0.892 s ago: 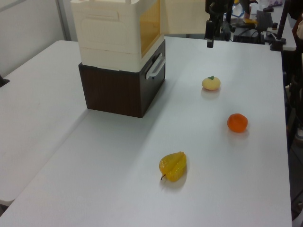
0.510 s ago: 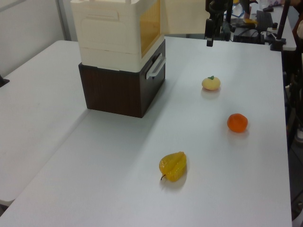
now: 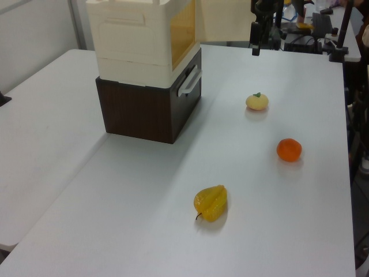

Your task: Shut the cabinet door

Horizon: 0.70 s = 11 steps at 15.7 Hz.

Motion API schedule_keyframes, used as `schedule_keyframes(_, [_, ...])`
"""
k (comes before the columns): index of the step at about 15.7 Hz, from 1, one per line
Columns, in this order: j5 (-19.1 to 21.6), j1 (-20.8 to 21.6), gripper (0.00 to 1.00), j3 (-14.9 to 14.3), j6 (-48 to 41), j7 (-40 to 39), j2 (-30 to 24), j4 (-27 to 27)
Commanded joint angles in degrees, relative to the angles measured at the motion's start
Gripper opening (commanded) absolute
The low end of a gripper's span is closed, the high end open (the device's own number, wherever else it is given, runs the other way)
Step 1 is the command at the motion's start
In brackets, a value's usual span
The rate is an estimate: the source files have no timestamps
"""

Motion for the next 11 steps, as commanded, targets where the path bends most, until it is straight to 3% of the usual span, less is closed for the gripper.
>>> schedule_keyframes(1, [0.9, -0.1, 1.0, -0.3, -0.6, -1.4, 0.5, 1.0])
schedule_keyframes(2, [0.9, -0.2, 0.96, -0.3, -0.5, -1.4, 0.5, 1.0])
schedule_keyframes(5, [0.9, -0.2, 0.43, -0.3, -0.6, -1.9, 0.9, 1.0])
schedule_keyframes(7, [0.8, -0.2, 0.14, -0.3, -0.7, -4.0, 0.9, 1.0])
schedule_keyframes(8, [0.8, -0.2, 0.03, -0.3, -0.9, -5.0, 0.9, 1.0])
schedule_keyframes(11, [0.8, -0.3, 0.0, -0.3, -0.9, -5.2, 1.0, 1.0])
